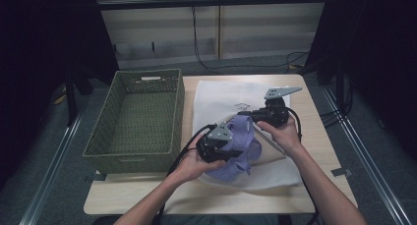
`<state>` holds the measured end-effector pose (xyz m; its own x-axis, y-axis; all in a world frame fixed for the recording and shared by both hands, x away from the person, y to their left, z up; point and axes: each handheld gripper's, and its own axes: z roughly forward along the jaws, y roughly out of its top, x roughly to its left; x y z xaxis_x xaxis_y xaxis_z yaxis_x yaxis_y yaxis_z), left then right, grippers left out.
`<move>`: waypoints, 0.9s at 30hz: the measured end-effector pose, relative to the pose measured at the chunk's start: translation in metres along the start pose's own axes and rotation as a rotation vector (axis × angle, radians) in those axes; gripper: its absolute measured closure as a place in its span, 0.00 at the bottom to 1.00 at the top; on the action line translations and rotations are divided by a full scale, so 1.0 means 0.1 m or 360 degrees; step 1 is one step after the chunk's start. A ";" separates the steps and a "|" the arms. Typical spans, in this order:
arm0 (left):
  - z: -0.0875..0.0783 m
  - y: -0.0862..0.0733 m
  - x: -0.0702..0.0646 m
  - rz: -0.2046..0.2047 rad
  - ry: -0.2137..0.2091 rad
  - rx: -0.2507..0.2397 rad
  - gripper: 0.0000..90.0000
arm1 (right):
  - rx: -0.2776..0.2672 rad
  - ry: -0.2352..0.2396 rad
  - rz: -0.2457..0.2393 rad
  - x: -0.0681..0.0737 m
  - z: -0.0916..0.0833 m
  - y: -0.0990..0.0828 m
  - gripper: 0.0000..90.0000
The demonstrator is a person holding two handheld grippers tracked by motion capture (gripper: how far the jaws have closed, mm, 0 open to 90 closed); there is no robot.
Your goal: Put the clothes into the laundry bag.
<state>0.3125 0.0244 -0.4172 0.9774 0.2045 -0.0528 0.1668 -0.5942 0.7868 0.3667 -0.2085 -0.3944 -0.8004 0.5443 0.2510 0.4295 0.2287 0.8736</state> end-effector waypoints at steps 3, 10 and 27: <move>0.06 -0.03 0.00 -0.0003 -0.0018 0.0035 0.88 | -0.0007 -0.0002 0.0007 0.00 -0.01 0.00 0.99; 0.17 -0.10 0.00 -0.0017 -0.0038 0.0104 0.88 | -0.0002 0.0000 0.0002 0.00 -0.01 0.00 0.99; 0.52 -0.34 0.02 -0.0068 -0.0068 0.0260 0.85 | 0.0018 0.0016 0.0001 0.01 0.01 0.00 0.99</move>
<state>0.3158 0.0046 -0.4761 0.9730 0.2012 -0.1129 0.2238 -0.7048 0.6732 0.3663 -0.2076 -0.3943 -0.8043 0.5364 0.2556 0.4345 0.2376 0.8688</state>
